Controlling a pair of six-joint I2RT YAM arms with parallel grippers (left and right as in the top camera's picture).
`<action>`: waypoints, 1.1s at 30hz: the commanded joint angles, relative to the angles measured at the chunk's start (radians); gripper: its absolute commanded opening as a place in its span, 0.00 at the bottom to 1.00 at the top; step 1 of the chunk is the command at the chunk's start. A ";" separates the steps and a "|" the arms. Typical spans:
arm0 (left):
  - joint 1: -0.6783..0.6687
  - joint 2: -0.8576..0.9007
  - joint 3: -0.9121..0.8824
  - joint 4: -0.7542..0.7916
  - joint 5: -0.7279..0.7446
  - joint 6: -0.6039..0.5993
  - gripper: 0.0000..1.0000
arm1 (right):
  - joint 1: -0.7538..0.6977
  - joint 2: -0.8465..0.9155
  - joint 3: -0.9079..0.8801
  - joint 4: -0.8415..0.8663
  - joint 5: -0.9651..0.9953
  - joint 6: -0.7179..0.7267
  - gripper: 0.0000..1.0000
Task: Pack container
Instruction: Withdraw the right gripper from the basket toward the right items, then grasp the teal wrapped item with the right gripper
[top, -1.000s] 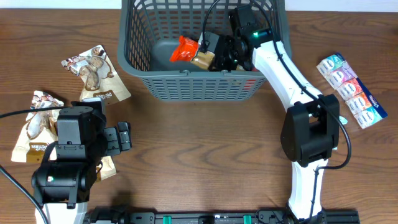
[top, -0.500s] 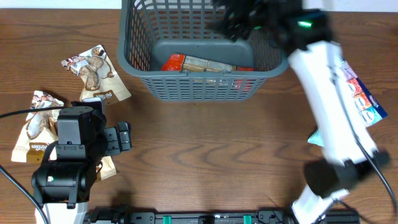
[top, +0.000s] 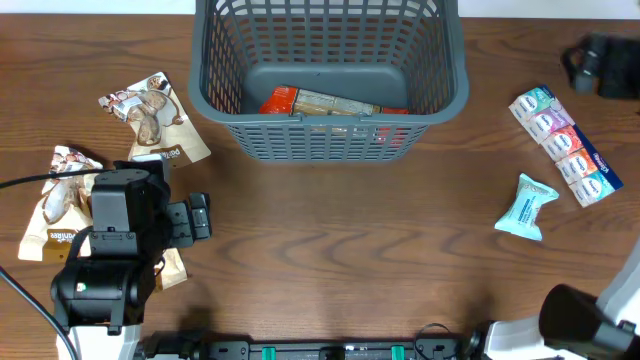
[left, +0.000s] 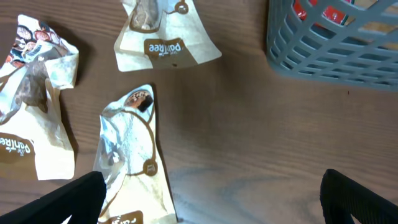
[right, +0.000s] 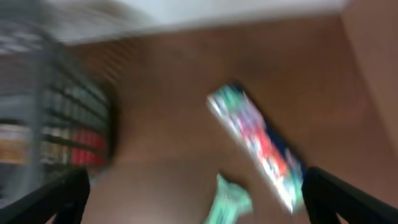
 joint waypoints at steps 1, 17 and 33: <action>0.005 0.016 0.017 0.006 -0.012 -0.001 0.99 | -0.064 -0.009 -0.032 -0.050 0.047 0.154 0.99; 0.005 0.035 0.017 0.028 -0.012 -0.001 0.98 | -0.105 -0.022 -0.738 0.206 0.131 0.203 0.99; 0.005 0.035 0.017 0.026 -0.012 -0.002 0.99 | -0.104 -0.022 -1.232 0.779 0.105 0.207 0.99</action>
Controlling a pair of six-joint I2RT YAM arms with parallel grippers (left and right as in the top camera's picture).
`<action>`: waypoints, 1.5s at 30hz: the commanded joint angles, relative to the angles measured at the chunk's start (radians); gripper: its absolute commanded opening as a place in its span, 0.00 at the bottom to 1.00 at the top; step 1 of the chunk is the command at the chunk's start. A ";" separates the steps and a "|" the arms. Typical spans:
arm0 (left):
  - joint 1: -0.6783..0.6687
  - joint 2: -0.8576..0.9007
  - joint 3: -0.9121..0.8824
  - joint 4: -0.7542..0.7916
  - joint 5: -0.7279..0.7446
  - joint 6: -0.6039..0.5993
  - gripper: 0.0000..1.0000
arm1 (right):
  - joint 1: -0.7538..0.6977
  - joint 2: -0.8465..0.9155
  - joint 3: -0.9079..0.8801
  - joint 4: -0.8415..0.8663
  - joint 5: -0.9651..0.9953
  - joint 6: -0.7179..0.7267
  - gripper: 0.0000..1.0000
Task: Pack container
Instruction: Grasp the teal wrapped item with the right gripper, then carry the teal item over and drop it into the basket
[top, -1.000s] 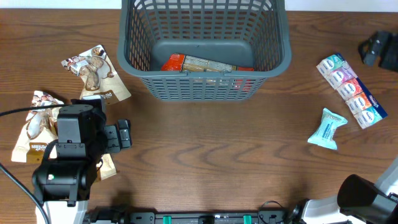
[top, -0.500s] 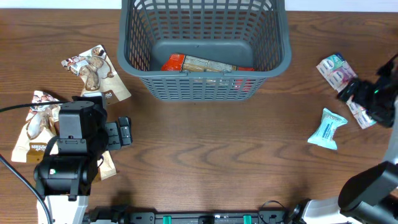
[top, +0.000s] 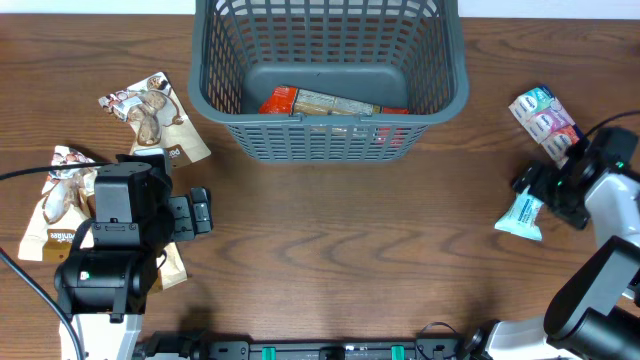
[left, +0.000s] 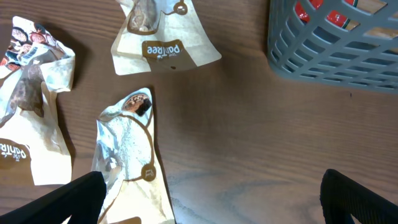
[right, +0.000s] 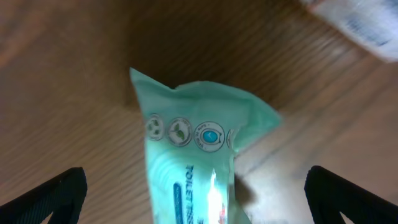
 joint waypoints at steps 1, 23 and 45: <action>0.005 0.000 0.017 -0.001 -0.012 -0.002 0.98 | 0.007 -0.013 -0.071 0.073 -0.011 0.008 0.99; 0.005 0.000 0.017 0.000 -0.012 -0.001 0.99 | 0.011 -0.013 -0.200 0.285 -0.016 -0.015 0.01; 0.005 0.000 0.017 0.001 -0.012 -0.002 0.98 | 0.377 -0.142 0.617 0.056 -0.354 -0.515 0.01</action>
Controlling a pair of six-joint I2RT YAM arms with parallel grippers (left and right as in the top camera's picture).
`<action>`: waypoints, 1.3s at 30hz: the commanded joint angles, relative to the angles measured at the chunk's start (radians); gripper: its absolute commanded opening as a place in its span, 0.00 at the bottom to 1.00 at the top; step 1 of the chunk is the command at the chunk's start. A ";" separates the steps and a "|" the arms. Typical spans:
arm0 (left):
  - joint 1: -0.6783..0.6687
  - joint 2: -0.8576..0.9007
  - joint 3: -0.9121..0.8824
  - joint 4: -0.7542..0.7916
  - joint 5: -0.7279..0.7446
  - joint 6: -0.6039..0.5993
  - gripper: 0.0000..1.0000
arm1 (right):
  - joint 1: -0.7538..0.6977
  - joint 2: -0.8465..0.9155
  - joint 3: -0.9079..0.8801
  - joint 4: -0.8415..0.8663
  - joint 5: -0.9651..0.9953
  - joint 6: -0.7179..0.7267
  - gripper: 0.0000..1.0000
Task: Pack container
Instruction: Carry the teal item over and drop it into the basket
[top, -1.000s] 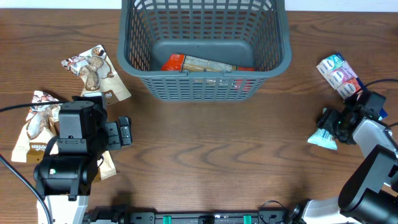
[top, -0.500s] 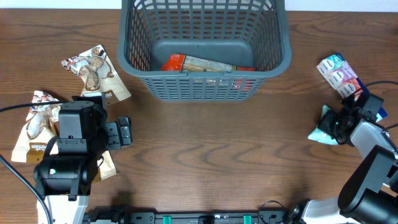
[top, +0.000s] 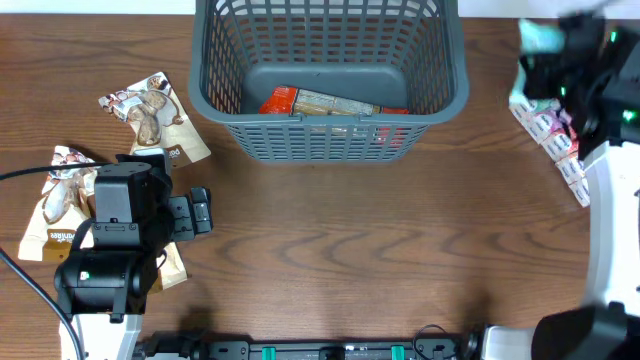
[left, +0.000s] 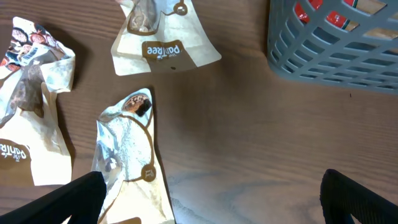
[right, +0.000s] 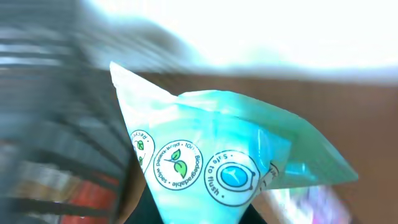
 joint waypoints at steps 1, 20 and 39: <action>0.005 0.000 0.017 0.000 -0.012 -0.002 0.99 | 0.112 -0.021 0.131 -0.054 -0.125 -0.342 0.01; 0.005 0.000 0.017 -0.010 -0.011 -0.002 0.98 | 0.471 0.244 0.217 -0.172 0.014 -0.906 0.17; 0.005 0.000 0.017 -0.036 -0.011 -0.006 0.98 | 0.471 0.459 0.259 -0.237 -0.019 -0.730 0.74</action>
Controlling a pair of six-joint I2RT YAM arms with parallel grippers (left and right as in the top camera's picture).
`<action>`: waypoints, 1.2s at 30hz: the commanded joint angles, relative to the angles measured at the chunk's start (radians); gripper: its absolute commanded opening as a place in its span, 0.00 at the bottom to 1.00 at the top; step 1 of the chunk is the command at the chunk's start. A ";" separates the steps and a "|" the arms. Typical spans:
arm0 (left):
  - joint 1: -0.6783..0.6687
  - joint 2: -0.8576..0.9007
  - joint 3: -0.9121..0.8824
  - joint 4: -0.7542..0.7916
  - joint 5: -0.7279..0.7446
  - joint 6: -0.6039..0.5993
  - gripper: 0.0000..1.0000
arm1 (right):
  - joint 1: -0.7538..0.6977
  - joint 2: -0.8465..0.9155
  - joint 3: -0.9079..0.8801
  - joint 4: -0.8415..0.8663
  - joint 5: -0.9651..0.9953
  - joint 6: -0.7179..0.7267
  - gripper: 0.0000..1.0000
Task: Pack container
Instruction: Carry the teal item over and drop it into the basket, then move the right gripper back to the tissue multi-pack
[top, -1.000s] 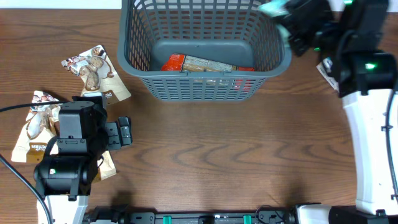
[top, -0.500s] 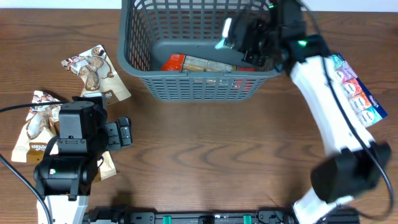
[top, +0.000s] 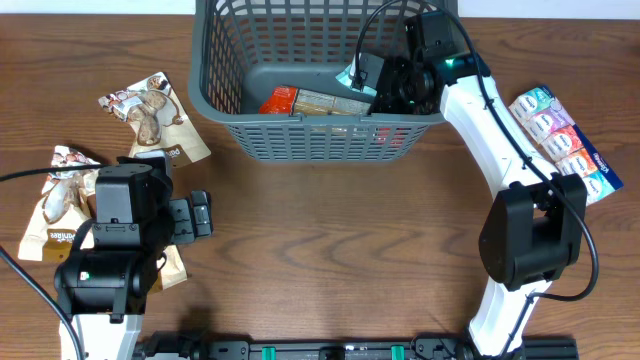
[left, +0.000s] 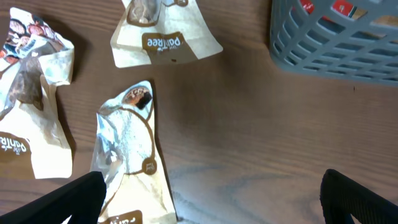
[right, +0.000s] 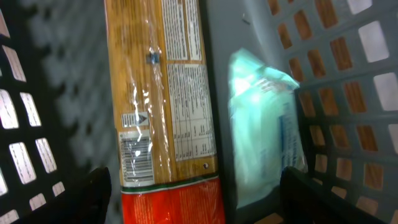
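Note:
The grey basket (top: 325, 140) stands at the top centre with a long orange and red pasta pack (top: 320, 103) on its floor. A teal wipes pack (right: 264, 137) lies beside that pasta pack (right: 165, 99), against the basket wall. My right gripper (right: 199, 199) is open inside the basket, just above both packs, gripping nothing. In the overhead view the right gripper (top: 380, 85) sits next to the teal pack (top: 351, 75). My left gripper (left: 211, 208) is open over bare table. A cream snack bag (left: 130, 162) lies by its left finger.
Two more snack bags (top: 150, 115) (top: 60, 200) lie at the left, around the left arm. A colourful strip of small packs (top: 560, 145) lies at the right edge. The basket corner (left: 329, 37) shows at the top right of the left wrist view.
My right gripper held the teal pack up near the basket's far right corner. Now it is open inside the basket and the pack lies on the floor. The left arm has hardly moved.
The teal pack first lay on the table at the right, the right gripper away from it. Then the gripper was at the pack on the table. Later it held the pack near the basket's right corner, and now the pack lies released inside.

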 joint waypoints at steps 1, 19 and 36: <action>0.005 0.000 0.017 -0.006 -0.011 -0.005 0.98 | 0.005 -0.039 0.078 -0.012 -0.040 0.063 0.73; 0.005 0.001 0.017 0.002 -0.011 -0.005 0.99 | -0.362 -0.230 0.698 -0.397 0.272 0.528 0.93; 0.005 0.001 0.017 0.042 -0.011 -0.005 0.99 | -0.787 0.176 0.701 -0.692 0.164 0.192 0.96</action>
